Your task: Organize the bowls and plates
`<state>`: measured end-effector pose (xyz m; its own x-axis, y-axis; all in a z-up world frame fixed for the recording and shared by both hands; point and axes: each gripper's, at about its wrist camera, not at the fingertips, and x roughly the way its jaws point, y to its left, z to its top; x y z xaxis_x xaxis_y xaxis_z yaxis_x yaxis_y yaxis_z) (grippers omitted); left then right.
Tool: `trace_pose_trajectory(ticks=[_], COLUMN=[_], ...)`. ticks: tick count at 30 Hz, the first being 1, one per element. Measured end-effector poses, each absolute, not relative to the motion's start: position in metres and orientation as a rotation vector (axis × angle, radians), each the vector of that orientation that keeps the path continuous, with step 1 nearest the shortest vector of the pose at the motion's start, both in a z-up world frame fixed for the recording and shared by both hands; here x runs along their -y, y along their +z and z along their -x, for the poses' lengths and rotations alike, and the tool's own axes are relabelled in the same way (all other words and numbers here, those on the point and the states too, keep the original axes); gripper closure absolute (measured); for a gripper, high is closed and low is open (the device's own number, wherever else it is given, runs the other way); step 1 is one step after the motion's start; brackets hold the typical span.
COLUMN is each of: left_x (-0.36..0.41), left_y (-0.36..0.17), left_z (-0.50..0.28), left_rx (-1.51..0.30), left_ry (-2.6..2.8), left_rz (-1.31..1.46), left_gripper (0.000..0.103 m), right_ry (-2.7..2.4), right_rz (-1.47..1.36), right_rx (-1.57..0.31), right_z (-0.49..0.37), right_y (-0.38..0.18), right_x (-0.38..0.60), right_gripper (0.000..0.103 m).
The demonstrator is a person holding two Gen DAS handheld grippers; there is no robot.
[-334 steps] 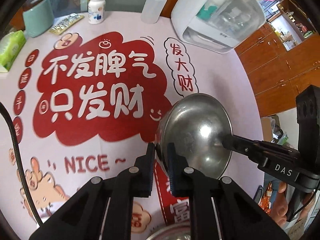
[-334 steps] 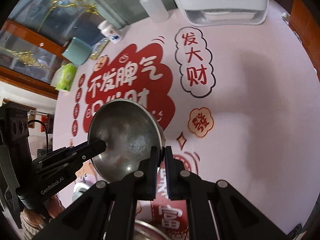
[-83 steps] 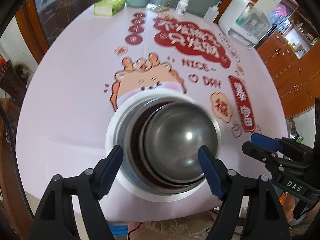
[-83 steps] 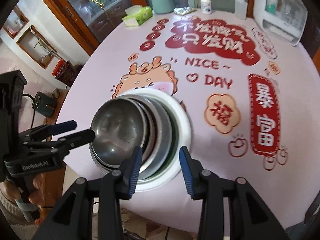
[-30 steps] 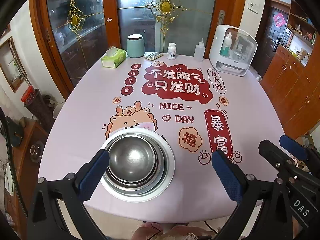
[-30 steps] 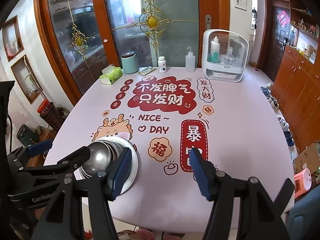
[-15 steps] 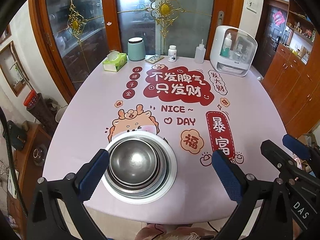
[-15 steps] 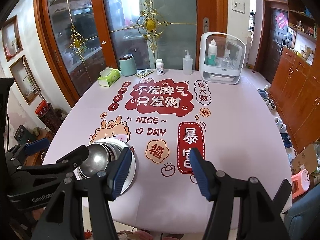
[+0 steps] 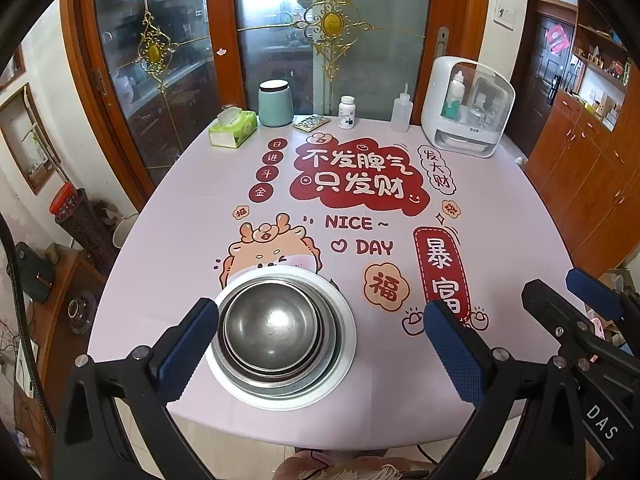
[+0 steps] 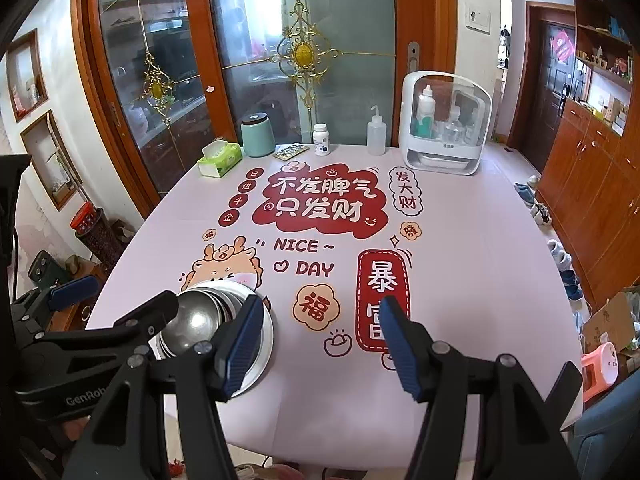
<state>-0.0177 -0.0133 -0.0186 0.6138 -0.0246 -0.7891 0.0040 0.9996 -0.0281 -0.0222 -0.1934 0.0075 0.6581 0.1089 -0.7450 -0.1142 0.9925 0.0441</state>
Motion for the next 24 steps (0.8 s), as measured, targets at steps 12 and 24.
trace_pose_trajectory(ticks=[12, 24], left_x=[0.0139, 0.0120], left_y=[-0.0189, -0.0201], left_z=[0.0172, 0.0175], left_rx=[-0.913, -0.915], left_ry=[-0.016, -0.009], left_rz=[0.024, 0.024], left_gripper=[0.001, 0.001], right_ry=[0.128, 0.130], right_rz=[0.007, 0.008], right_rx=[-0.843, -0.842], right_z=[0.0222, 0.0223], right_y=[0.0082, 0.0078], right_x=[0.1929, 0.1929], right_gripper=[0.043, 0.043])
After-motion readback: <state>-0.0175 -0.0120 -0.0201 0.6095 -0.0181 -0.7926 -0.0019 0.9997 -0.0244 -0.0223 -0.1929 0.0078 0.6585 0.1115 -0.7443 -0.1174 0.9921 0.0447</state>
